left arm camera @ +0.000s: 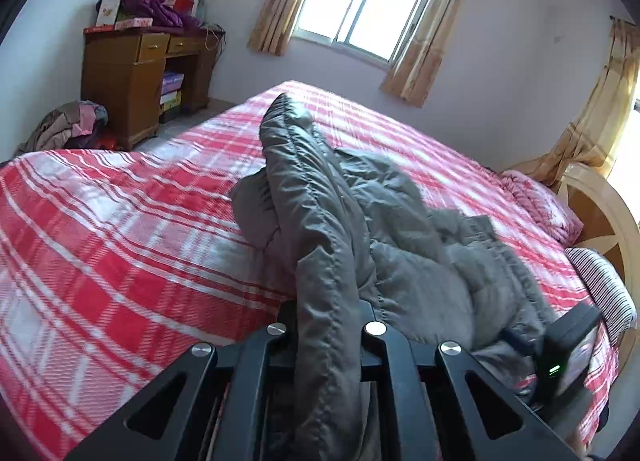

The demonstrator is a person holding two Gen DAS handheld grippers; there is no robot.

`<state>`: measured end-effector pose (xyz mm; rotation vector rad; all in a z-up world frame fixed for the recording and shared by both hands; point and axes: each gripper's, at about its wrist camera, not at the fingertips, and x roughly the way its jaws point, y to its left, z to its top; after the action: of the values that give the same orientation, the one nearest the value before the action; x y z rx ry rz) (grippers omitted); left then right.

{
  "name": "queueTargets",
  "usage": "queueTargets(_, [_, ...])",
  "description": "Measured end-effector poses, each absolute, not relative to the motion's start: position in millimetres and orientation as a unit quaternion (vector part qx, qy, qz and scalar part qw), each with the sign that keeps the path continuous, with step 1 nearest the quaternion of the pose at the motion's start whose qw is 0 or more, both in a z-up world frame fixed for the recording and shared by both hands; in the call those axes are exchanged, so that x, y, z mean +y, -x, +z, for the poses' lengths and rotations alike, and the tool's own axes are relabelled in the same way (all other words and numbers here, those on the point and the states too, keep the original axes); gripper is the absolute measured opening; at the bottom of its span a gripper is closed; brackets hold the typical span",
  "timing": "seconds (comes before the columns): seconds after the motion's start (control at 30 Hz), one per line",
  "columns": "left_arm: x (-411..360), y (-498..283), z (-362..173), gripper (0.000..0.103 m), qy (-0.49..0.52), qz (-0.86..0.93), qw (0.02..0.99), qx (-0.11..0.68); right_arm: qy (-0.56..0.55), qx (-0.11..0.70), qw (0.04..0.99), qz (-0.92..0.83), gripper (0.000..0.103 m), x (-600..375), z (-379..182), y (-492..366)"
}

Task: Fold large clothes

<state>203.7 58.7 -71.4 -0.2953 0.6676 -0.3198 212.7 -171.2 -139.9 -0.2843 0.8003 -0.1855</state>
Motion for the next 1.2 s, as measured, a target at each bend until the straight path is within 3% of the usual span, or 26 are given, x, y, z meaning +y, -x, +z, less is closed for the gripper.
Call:
queueTargets(0.27, [85.3, -192.8, -19.0, 0.008, 0.095, -0.097, 0.946, 0.295, 0.145, 0.373, 0.917, 0.01, 0.078, -107.5, -132.9, -202.0])
queueTargets(0.33, [67.3, -192.5, -0.5, 0.008, 0.072, -0.104, 0.95, 0.285, 0.114, 0.361, 0.925, 0.039, 0.083, -116.2, -113.8, -193.1])
queueTargets(0.4, [37.0, -187.3, 15.0, 0.008, 0.033, -0.112, 0.957, 0.267, 0.096, 0.32, 0.942, 0.027, 0.098, -141.3, -87.6, -175.2])
queueTargets(0.57, [-72.3, -184.8, 35.3, 0.008, -0.041, -0.172, 0.956, 0.235, 0.019, 0.274, 0.958, -0.08, 0.103, -250.9, -61.0, -155.7])
queueTargets(0.83, [-236.6, -192.8, -27.1, 0.008, -0.167, -0.223, 0.929, 0.245, -0.07, 0.324, 0.923, -0.196, 0.103, -394.0, -109.1, -142.4])
queueTargets(1.0, [-287.1, -180.7, -77.9, 0.009, -0.25, -0.226, 0.91, 0.24, -0.103, 0.346, 0.908, -0.213, 0.103, -424.5, -133.4, -127.3])
queueTargets(1.17, [-298.5, -162.6, -75.6, 0.023, -0.291, -0.217, 0.906, 0.218, -0.146, 0.352, 0.903, -0.198, 0.103, -441.8, -141.1, -124.5])
queueTargets(1.2, [-299.6, -158.1, -69.2, 0.031, -0.295, -0.215, 0.907, 0.212, -0.145, 0.355, 0.903, -0.195, 0.103, -442.1, -141.9, -125.9])
